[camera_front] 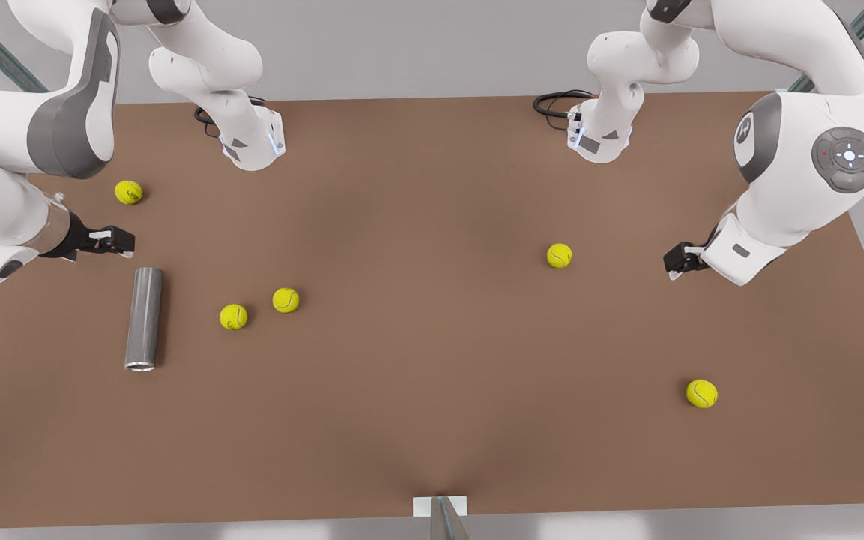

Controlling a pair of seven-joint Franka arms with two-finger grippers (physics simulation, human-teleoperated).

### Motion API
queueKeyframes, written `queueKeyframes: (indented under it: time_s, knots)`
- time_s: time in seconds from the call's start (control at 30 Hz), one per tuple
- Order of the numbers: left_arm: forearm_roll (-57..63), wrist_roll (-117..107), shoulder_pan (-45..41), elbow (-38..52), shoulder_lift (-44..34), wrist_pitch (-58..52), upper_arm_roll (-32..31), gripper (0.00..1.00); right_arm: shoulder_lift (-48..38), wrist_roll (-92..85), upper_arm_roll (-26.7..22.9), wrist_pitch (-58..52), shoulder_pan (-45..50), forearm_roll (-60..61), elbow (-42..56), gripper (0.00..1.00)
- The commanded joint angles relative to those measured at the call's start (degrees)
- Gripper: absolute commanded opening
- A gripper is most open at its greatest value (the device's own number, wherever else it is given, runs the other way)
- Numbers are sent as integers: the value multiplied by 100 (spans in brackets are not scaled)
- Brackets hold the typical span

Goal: Put the tennis tube upright

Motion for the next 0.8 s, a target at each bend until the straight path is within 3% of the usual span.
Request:
queueKeyframes:
  time_s: [0.0,0.1,0.27,0.47,0.63,0.77]
  knots:
    - [2,-213,-9,3,-6,-17,0,100,-5,-116,-3,10,1,4,3,100]
    - [10,-231,-9,3,11,-8,0,100,100,-107,-21,1,-25,21,11,100]
    - [2,-161,0,-24,64,1,-9,100,1032,-802,-56,203,-1097,22,11,100]
    - [1,-213,-9,-32,82,-8,-18,100,1094,-1391,-214,3341,-1212,118,-1773,100]
    - [-7,-222,-9,-32,126,-8,-18,100,1313,-2348,-319,4474,-1229,136,-2264,100]
    - [-7,-240,-35,-32,143,-8,-27,100,1015,-2507,-469,5775,-1255,373,-3521,100]
